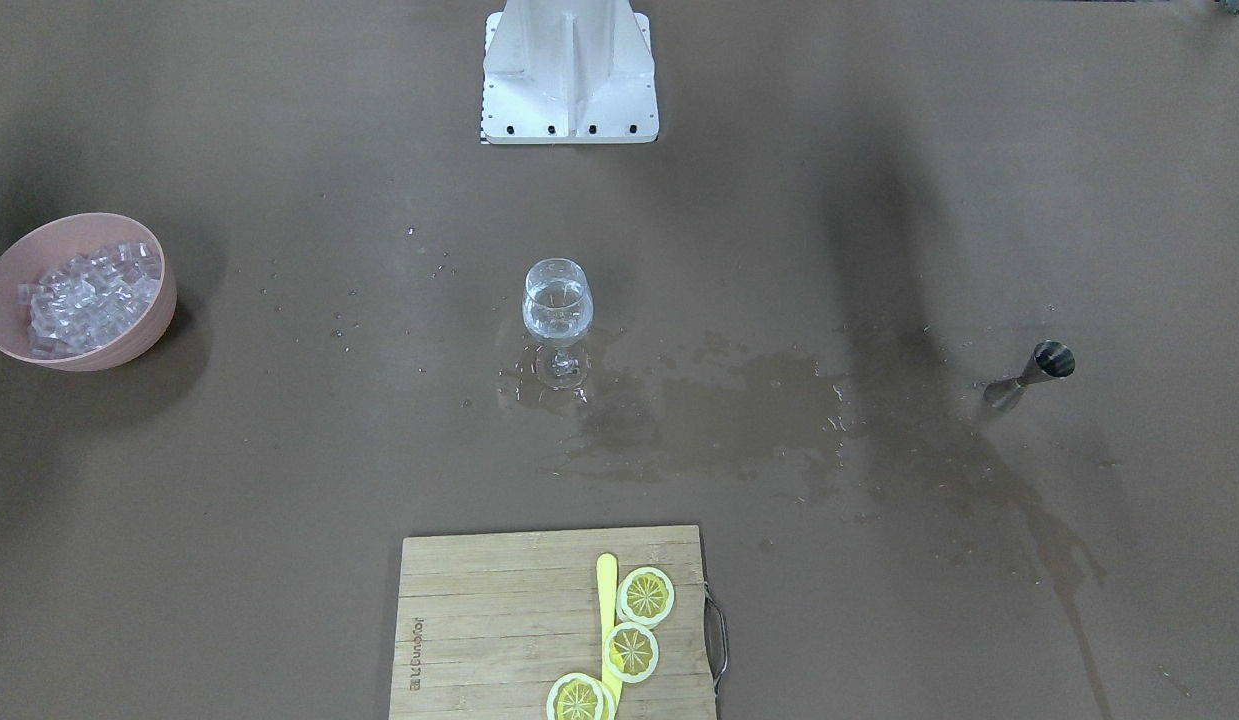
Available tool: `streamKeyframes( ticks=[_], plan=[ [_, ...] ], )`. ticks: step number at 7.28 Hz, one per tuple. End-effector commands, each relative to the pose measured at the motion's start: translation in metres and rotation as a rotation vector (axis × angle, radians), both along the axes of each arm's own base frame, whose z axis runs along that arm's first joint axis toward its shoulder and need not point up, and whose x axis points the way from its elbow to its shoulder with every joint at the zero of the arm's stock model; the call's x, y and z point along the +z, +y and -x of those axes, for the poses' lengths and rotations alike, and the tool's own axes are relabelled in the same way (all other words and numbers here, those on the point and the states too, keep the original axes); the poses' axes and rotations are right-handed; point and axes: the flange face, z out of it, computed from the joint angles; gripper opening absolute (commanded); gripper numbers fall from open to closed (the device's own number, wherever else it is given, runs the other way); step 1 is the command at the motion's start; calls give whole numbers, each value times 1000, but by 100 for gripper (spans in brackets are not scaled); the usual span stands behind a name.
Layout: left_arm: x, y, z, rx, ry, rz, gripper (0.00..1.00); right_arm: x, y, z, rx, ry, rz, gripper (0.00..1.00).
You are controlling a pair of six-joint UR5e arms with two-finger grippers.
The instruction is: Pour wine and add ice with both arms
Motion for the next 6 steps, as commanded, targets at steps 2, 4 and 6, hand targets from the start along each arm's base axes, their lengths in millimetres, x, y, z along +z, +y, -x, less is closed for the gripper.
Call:
streamKeyframes(
  ticks=[2,4,6],
  plan=[
    [3,2,0,-1,-5,-12,98,4,0,0,0,3,7,100],
    [8,2,0,0,-6,-4,98,1,1,-2,3,7,0,100],
    [16,1,0,-3,-3,13,99,2,0,-6,6,48,-11,100]
  ],
)
